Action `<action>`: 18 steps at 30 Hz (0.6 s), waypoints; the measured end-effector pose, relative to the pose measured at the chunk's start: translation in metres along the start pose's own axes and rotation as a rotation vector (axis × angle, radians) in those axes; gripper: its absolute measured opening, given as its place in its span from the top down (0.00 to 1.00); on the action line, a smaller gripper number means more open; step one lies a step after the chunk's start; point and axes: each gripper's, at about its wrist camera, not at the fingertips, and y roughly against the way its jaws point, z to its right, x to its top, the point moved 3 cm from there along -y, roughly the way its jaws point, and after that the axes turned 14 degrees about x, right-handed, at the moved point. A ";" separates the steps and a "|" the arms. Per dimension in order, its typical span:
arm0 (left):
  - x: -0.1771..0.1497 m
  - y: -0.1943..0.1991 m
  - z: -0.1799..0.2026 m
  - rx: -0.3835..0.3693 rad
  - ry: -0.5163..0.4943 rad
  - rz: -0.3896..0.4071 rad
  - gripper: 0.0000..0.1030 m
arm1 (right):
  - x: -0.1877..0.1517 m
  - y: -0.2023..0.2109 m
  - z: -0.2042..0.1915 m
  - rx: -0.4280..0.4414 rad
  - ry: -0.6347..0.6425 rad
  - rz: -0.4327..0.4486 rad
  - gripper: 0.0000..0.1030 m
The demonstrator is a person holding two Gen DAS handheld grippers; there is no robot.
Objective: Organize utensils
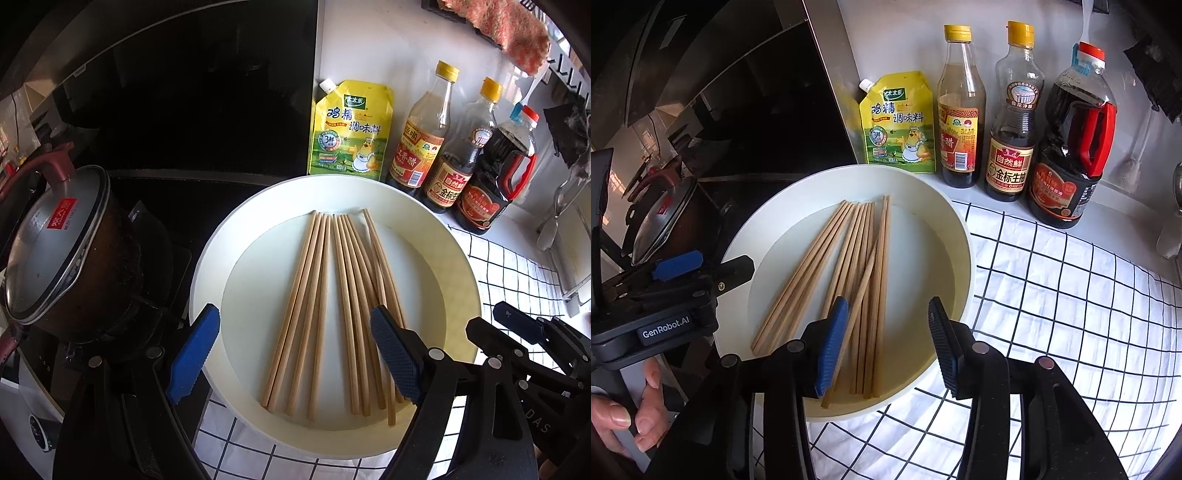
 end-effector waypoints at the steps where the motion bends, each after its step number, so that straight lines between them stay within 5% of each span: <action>1: 0.000 0.000 0.000 -0.001 0.001 0.000 0.20 | 0.000 0.000 0.000 -0.001 0.000 0.001 0.57; 18: 0.001 0.004 -0.002 -0.005 0.006 0.012 0.20 | 0.000 0.003 0.000 -0.004 -0.003 0.007 0.52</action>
